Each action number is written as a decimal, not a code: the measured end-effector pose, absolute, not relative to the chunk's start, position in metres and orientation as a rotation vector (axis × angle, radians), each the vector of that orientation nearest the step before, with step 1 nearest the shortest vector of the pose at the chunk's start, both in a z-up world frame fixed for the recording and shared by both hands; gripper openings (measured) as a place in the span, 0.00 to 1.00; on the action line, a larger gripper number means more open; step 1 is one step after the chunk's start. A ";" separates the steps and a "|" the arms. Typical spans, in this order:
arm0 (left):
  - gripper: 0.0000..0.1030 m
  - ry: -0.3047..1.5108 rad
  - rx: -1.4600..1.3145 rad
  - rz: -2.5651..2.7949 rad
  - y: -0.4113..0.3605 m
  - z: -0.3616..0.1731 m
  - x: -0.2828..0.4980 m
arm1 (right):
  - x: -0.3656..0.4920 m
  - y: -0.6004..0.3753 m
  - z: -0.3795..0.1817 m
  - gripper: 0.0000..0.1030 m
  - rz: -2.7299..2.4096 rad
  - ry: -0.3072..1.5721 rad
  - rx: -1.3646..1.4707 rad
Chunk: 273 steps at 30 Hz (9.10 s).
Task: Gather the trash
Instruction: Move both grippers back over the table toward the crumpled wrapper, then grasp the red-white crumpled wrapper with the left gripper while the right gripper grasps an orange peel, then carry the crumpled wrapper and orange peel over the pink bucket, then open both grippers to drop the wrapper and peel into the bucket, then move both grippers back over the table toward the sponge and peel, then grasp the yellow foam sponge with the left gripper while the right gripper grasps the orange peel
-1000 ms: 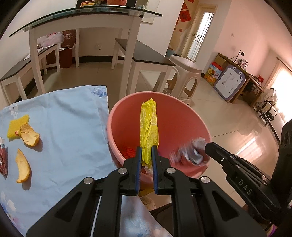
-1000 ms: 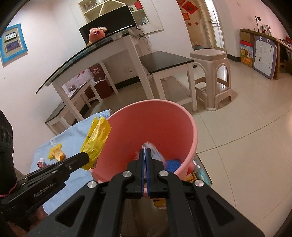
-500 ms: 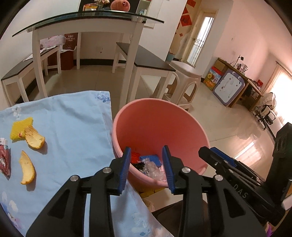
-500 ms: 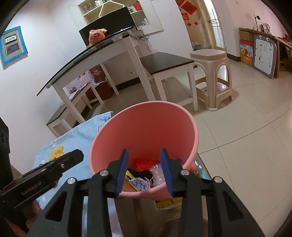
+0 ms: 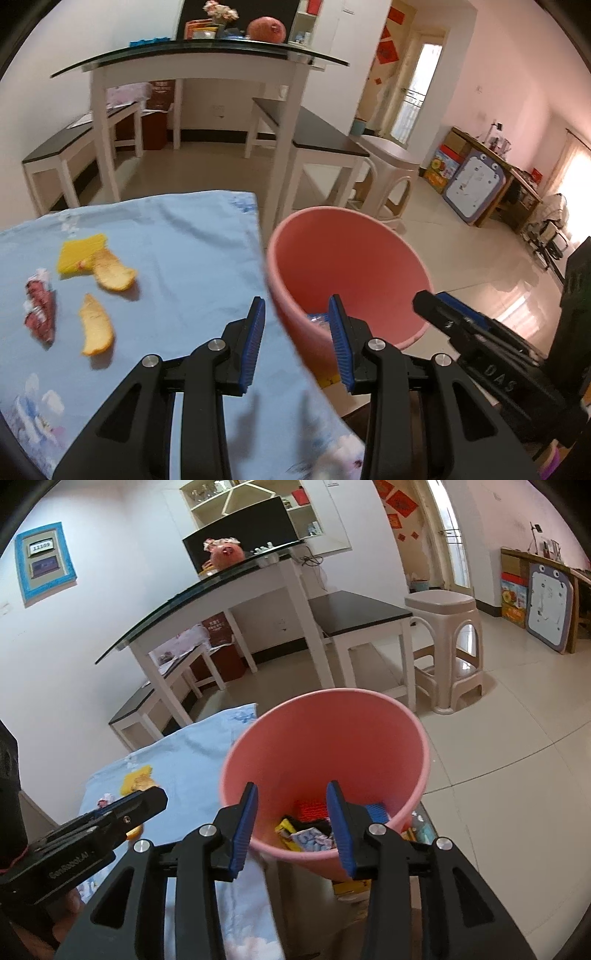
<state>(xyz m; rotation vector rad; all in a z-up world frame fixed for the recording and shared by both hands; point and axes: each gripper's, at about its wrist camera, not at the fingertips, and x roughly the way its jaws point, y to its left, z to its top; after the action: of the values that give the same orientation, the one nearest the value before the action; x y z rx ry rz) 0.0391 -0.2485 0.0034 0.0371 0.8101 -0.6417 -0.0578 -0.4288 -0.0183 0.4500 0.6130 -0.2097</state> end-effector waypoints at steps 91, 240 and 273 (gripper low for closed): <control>0.21 0.874 -0.197 -0.140 0.007 -0.056 0.097 | 0.106 -0.186 -0.084 0.04 0.277 0.935 0.180; 0.35 0.813 -0.090 -0.362 -0.051 -0.030 0.086 | 0.096 -0.260 -0.044 0.43 0.119 0.798 0.378; 0.16 0.898 -0.081 -0.219 -0.076 -0.075 0.216 | 0.174 -0.248 -0.090 0.05 0.120 0.880 0.397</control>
<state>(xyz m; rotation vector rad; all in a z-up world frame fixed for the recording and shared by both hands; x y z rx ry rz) 0.2162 -0.0756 -0.0749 -0.0808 0.8985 -0.2189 0.1741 -0.2476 -0.0902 0.3972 0.8803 0.1196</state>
